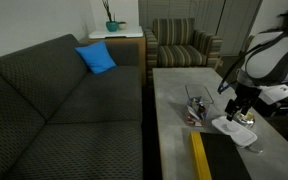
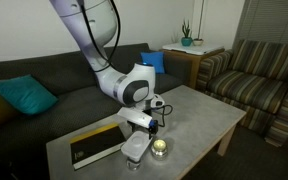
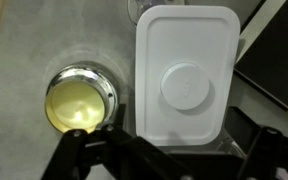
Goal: Place the white lid on the container and push the button
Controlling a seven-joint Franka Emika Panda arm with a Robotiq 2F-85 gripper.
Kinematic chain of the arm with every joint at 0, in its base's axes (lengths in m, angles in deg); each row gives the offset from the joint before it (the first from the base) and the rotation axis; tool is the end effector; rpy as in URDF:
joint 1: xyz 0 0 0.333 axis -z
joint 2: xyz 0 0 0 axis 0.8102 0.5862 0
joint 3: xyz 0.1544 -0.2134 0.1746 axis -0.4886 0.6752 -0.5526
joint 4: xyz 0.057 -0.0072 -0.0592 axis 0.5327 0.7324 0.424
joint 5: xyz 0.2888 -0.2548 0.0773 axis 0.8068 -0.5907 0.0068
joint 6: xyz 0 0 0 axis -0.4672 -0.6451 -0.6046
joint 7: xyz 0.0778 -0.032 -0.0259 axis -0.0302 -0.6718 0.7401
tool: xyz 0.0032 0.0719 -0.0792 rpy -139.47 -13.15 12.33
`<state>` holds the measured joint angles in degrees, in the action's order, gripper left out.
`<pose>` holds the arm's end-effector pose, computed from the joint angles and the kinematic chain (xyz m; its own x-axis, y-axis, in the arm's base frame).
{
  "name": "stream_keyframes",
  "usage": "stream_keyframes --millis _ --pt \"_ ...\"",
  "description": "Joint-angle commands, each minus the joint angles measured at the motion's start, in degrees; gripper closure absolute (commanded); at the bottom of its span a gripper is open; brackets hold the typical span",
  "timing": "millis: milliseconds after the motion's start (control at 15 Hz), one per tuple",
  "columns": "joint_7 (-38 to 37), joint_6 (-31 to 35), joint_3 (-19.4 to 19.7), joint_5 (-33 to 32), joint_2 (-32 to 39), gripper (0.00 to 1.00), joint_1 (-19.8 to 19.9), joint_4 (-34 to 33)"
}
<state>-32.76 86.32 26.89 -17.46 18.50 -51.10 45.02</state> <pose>0.6348 0.0071 -0.0967 0.9608 0.2742 -0.0411 0.2729 -0.9614 -0.0359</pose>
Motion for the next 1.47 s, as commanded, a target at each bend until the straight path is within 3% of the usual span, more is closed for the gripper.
stream_keyframes --millis 0,467,1067,1400 --pt "1.2 -1.5 -0.6 0.1 1.6 0.0 0.9 -2.2" --pt "2.2 -2.0 -1.5 0.4 4.4 0.0 1.8 -5.6" --pt "2.0 7.2 -0.8 -0.5 5.6 0.0 1.1 -3.8" --pt "2.1 8.3 -0.4 -0.6 5.6 0.0 0.8 -2.7"
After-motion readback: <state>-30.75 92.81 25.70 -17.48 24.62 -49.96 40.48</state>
